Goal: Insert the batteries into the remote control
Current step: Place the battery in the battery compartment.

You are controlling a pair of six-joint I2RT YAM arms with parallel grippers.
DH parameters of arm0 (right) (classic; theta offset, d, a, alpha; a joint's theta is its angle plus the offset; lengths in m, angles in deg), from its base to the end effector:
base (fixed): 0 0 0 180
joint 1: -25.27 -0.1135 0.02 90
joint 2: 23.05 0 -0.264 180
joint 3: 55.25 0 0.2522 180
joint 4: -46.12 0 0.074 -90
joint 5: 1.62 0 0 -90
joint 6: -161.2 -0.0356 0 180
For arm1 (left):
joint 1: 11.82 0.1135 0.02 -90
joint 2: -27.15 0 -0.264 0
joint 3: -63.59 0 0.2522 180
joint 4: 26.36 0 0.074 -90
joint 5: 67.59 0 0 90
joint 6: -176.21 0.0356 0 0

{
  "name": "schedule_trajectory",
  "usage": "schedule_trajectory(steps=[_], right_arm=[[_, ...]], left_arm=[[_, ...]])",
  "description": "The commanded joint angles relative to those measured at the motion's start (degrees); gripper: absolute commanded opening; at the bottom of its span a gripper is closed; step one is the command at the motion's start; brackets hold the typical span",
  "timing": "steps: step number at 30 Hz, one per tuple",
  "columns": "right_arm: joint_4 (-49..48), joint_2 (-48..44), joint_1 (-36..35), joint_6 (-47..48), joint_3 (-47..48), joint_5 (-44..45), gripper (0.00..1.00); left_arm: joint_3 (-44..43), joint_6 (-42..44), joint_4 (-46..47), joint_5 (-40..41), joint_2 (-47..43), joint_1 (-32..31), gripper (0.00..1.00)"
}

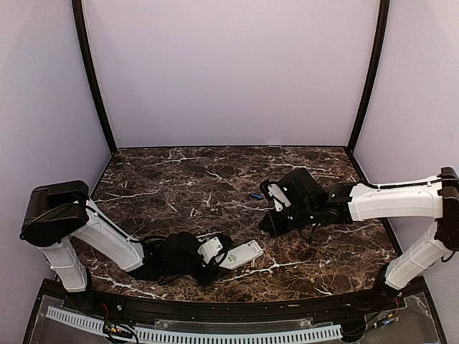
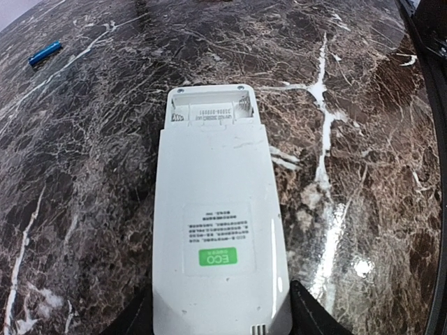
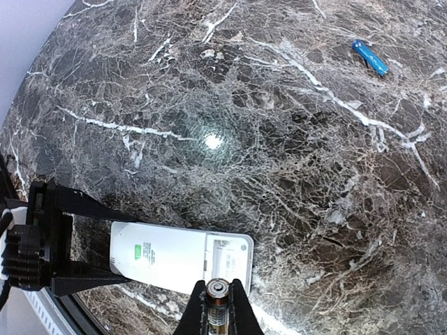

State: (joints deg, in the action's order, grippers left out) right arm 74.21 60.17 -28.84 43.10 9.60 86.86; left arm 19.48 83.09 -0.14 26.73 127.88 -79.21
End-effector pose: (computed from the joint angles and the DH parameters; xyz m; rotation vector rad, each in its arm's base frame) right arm 0.1773 0.2466 0.2167 -0.5757 2.4336 0.6816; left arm 0.1187 -0.2781 0.1069 1.1141 1.8617 -0.6502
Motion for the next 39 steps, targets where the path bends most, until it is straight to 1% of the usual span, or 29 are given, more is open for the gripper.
schedule_trajectory(steps=[1, 3, 6, 7, 8, 11, 14, 21, 29, 36, 39], right_arm=[[-5.7, -0.6, -1.1, 1.5, -1.9, -0.8, 0.00], [-7.2, -0.4, -1.4, 2.6, -2.2, -0.9, 0.00], [-8.9, -0.5, -1.7, 5.1, -2.5, -0.9, 0.00], [-9.4, -0.4, -1.9, 5.9, -2.7, -0.8, 0.00], [-10.2, -0.2, -2.0, 6.6, -2.9, -0.7, 0.00], [-13.0, 0.5, -2.2, 7.3, -3.6, -1.3, 0.00], [-15.5, 1.7, -2.9, 7.3, -4.6, -1.8, 0.00], [-17.5, 5.3, -3.7, 8.5, -5.5, -1.6, 0.00], [-19.4, 7.6, -3.8, 14.1, -7.4, -1.1, 0.00], [-19.7, 9.1, -3.8, 16.2, -7.6, -1.5, 0.00], [-18.3, 9.5, -3.8, 17.1, -7.4, 0.2, 0.00]], left_arm=[[-1.0, 0.0, -5.2, -1.8, 0.6, -0.3, 0.48], [-1.0, 0.1, -5.7, -2.4, 0.6, -0.4, 0.40], [-0.7, -0.2, -6.6, -2.5, 0.5, -1.1, 0.37], [-0.6, -0.2, -7.3, -2.4, 0.4, -1.2, 0.34], [-0.5, -0.2, -7.9, -2.5, 0.4, -1.6, 0.33], [-0.9, 0.6, -9.8, -2.8, 0.3, -2.2, 0.30], [-1.4, 1.7, -11.8, -2.7, 0.4, -2.5, 0.29], [-3.2, 5.1, -12.8, -2.5, 1.6, -2.5, 0.27], [-4.1, 4.1, -14.3, -3.7, 2.5, -2.5, 0.27], [-4.7, 3.4, -14.7, -3.0, 3.1, -2.5, 0.26], [-4.6, 2.5, -14.6, -2.6, 3.1, -2.5, 0.26]])
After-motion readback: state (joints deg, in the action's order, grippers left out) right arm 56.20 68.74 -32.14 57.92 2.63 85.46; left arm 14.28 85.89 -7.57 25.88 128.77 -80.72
